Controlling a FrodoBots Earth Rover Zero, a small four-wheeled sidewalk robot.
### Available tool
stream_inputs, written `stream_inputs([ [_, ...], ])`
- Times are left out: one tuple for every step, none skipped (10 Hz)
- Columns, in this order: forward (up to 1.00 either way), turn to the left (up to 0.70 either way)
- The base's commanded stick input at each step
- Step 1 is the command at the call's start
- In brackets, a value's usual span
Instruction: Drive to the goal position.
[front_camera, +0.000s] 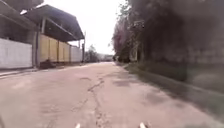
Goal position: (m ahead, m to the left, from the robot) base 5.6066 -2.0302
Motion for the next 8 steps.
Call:
stream_inputs([
  [0.85,0.00],
  [0.85,0.00],
  [0.85,-0.04],
  [0.85,-0.12],
  [0.85,-0.20],
  [0.85,-0.28],
  [0.85,-0.26],
  [0.85,0.00],
])
